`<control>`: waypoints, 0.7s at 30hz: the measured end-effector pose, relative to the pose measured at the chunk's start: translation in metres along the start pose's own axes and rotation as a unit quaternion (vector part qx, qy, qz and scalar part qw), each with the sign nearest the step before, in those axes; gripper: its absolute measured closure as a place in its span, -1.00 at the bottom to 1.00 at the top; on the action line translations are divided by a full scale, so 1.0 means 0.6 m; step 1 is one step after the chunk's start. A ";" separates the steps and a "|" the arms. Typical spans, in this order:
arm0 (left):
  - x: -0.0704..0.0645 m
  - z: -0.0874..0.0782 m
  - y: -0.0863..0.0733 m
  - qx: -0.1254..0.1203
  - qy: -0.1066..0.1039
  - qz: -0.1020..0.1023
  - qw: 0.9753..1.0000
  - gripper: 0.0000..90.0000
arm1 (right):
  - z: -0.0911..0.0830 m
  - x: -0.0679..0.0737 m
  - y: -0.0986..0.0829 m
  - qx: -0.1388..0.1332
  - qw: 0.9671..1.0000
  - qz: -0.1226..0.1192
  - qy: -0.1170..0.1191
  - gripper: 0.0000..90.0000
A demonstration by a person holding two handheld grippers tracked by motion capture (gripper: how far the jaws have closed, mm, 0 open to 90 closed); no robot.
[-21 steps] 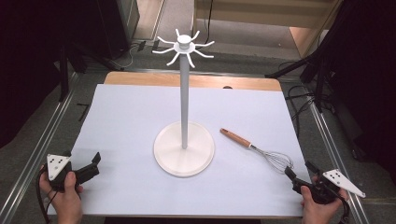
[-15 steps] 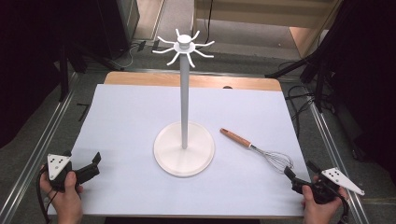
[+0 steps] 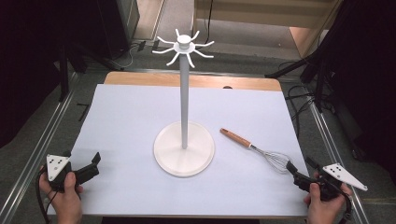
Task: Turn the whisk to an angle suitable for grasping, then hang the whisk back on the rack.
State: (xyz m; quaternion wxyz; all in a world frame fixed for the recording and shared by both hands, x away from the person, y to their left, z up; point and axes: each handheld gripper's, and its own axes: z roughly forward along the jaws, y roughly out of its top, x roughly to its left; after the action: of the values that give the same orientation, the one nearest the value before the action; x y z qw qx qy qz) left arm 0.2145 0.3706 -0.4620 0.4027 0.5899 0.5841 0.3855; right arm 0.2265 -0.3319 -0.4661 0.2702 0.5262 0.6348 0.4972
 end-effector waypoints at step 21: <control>-0.002 0.001 0.000 0.003 0.002 0.008 1.000 -0.94 | 0.018 0.046 0.047 0.077 0.993 -0.088 0.009 -0.61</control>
State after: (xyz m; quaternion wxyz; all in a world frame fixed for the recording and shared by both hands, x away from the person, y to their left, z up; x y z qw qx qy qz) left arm 0.2153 0.3692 -0.4621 0.3964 0.5951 0.5815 0.3881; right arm 0.2389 -0.3035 -0.4391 0.2661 0.4831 0.7173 0.4258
